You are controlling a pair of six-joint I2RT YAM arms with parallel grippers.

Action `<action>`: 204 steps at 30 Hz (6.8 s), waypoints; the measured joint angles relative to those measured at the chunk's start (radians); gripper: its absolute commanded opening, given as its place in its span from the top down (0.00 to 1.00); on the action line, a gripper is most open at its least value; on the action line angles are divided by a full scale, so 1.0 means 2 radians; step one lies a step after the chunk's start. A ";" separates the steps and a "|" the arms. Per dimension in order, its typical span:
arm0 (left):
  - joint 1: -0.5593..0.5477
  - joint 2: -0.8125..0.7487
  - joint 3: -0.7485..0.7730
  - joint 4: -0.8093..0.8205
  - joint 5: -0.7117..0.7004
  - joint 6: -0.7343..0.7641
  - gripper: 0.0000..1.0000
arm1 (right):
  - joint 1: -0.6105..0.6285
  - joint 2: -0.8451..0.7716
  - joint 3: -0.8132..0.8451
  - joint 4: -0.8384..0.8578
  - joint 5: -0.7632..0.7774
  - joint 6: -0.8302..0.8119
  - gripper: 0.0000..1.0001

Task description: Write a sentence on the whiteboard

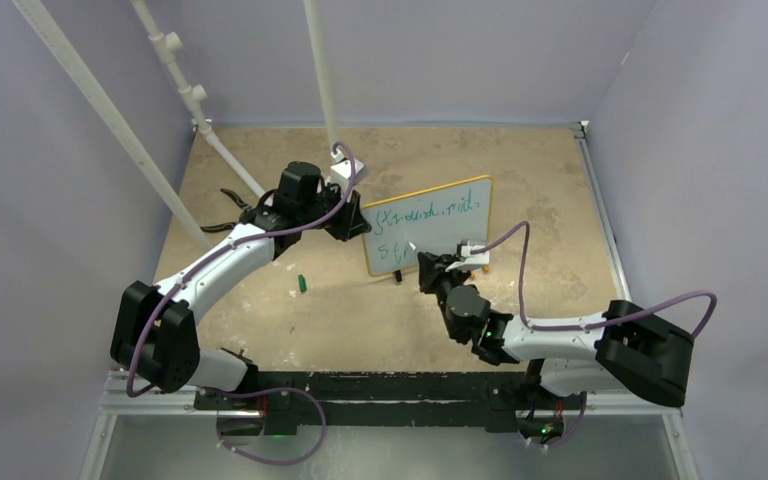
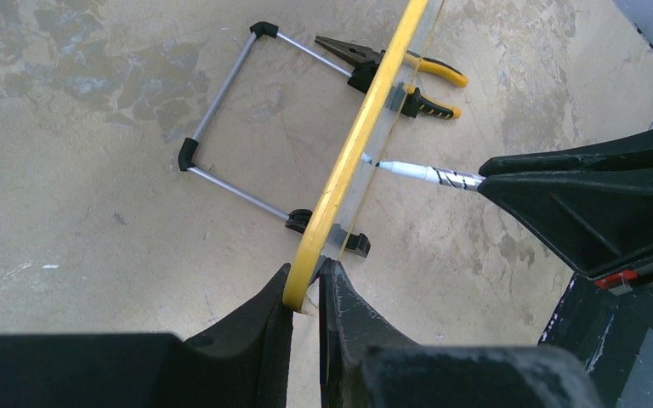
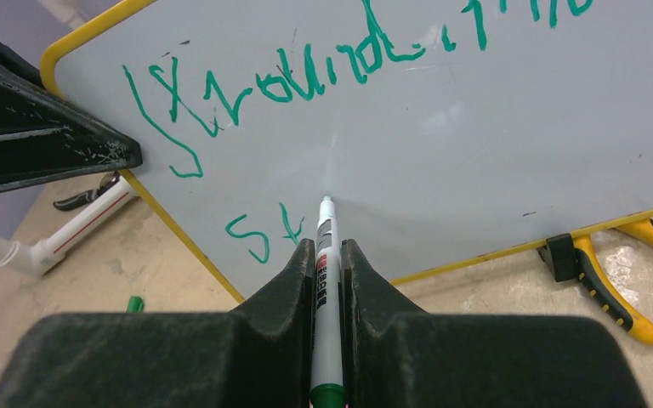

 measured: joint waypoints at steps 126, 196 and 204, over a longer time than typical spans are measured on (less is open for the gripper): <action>0.000 0.000 0.000 0.000 -0.003 0.000 1.00 | -0.020 0.001 -0.015 0.003 -0.003 -0.030 1.00; -0.034 0.096 0.204 0.008 -0.005 0.026 0.36 | -0.229 -0.180 -0.055 -0.071 -0.394 -0.130 1.00; -0.049 0.125 0.204 -0.023 0.034 0.031 0.37 | -0.229 -0.139 -0.051 -0.087 -0.394 -0.130 1.00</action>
